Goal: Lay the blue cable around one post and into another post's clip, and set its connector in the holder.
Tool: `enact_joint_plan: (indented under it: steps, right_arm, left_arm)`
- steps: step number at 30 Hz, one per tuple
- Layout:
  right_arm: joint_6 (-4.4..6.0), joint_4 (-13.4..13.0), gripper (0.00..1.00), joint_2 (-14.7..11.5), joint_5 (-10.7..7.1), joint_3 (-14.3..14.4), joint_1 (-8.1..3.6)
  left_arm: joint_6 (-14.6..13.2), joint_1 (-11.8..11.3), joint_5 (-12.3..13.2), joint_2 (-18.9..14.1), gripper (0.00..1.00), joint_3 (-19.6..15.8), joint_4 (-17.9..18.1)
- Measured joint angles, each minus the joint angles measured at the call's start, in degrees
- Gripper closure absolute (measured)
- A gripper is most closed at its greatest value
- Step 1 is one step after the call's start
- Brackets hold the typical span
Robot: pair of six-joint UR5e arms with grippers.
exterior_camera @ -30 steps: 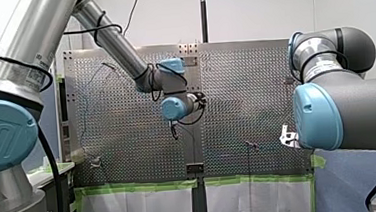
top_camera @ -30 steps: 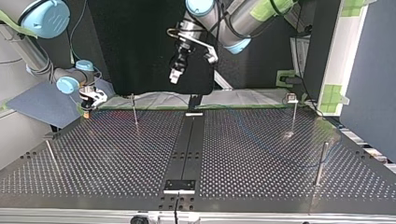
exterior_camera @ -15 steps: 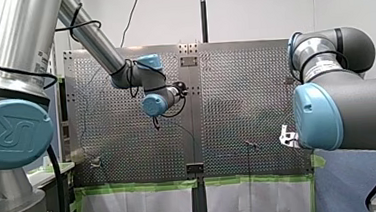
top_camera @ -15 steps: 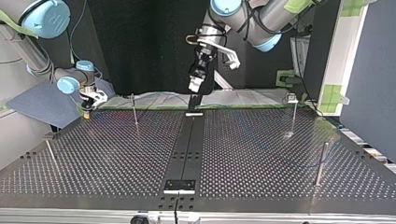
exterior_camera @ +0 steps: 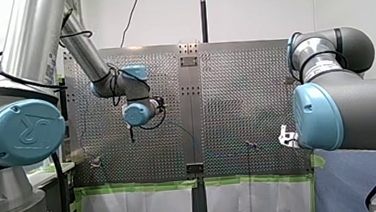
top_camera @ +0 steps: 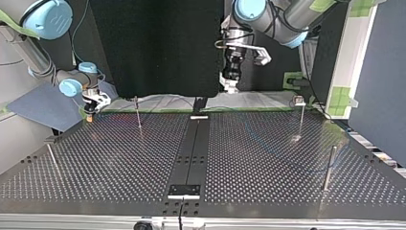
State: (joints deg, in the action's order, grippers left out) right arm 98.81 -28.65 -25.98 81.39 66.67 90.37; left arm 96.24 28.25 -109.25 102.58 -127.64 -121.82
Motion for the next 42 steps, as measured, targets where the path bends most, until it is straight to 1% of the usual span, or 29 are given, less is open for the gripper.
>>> enact_joint_plan:
  steps: [5,8,13,18,20,25,28,36,42]
  right_arm:
    - [-0.02,-0.01,1.0,0.0,-0.01,0.0,0.04]
    - [-0.1,0.01,1.0,0.0,-0.02,0.0,0.07]
    - [-0.56,0.14,1.0,0.0,-0.05,0.0,0.1]
    - [-0.69,0.21,1.0,0.0,-0.07,-0.01,0.11]
    - [-0.7,0.16,1.0,0.0,-0.07,-0.03,0.12]
    - [-0.65,0.14,1.0,0.0,-0.08,-0.03,0.18]
    - [-0.57,0.1,1.0,0.0,-0.08,-0.03,0.19]
    - [-0.66,-0.07,1.0,0.0,-0.05,-0.05,0.2]
    - [-0.91,0.08,1.0,0.0,-0.08,-0.07,0.14]
  left_arm:
    - [-0.67,-1.57,-0.35,0.01,0.01,-2.37,-0.63]
    - [-0.88,-1.81,-0.36,0.02,0.01,-3.86,-0.74]
    - [-0.96,-1.87,-0.34,0.02,0.01,-6.29,-0.65]
    - [-0.89,-1.92,-0.22,0.02,0.01,-9.07,-0.34]
    - [-0.78,-1.97,0.18,-0.01,0.01,-9.99,0.14]
    - [-0.13,-2.18,2.4,0.0,0.01,-12.65,2.46]
    - [0.22,-2.19,3.3,0.0,0.01,-14.15,3.94]
    - [0.5,-2.23,3.69,0.0,0.01,-18.14,7.72]
    - [0.52,-2.26,3.63,0.0,0.01,-20.81,8.54]
